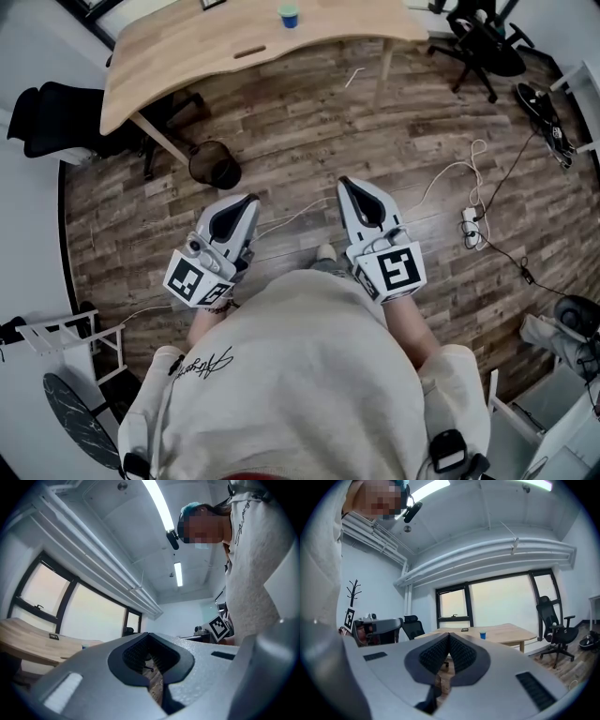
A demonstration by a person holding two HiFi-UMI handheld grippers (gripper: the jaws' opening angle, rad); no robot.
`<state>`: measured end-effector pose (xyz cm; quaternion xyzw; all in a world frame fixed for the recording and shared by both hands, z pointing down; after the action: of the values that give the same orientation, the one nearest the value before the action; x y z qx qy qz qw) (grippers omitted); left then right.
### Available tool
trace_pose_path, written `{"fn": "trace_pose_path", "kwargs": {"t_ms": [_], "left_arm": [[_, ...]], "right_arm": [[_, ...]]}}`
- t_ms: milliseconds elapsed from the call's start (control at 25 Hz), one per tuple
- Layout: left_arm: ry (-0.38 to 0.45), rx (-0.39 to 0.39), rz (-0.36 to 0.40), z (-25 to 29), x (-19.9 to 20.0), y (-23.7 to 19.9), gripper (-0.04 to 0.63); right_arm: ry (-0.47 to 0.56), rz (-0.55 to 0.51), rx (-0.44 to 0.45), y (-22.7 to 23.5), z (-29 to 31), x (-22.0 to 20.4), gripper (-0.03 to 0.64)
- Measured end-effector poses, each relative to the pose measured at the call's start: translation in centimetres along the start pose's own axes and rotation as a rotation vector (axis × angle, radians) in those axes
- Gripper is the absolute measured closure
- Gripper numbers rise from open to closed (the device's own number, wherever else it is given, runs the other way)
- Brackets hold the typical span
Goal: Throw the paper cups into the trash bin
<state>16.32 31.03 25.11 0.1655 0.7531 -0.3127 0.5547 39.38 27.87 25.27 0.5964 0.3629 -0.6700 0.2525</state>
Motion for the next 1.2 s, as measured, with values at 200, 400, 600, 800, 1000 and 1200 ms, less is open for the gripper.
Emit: {"fn": "trace_pose_path", "kwargs": {"t_ms": [200, 400, 600, 800, 1000, 1200], "left_arm": [[-0.002, 0.017, -0.001, 3.4, -0.2, -1.1, 0.592], [0.063, 0.058, -0.089, 5.8, -0.5, -2.5, 0.592], [0.006, 0.091, -0.084, 6.7, -1.2, -2.9, 0.592], [0.005, 0.089, -0.084, 7.0, -1.1, -3.2, 0.592], [0.013, 0.073, -0.050, 8.1, -1.1, -2.9, 0.592], [-0.005, 0.075, -0.025, 8.3, -1.1, -2.5, 0.592]], "right_arm": [[0.004, -0.006, 0.022, 3.6, 1.4, -0.6, 0.609], [-0.004, 0.004, 0.043, 7.0, 2.1, -1.9, 0.609], [0.007, 0.004, 0.060, 8.2, 2.6, -2.1, 0.609], [0.021, 0.012, 0.060, 8.7, 3.4, -1.9, 0.608], [0.039, -0.014, 0.075, 9.3, 3.7, -1.4, 0.609], [0.032, 0.005, 0.062, 9.5, 3.4, -1.9, 0.609]]}}
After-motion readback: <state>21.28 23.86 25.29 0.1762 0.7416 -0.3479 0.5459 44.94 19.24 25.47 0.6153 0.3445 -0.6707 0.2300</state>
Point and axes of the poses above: the fingertips, and each gripper's own axes: z forward along the fingers, y to its right, x out of its top, the point moved 7 cm from there along -z, backward along the fingers, and after that the axes turned 14 degrees about -z, right-handed, at the moved point
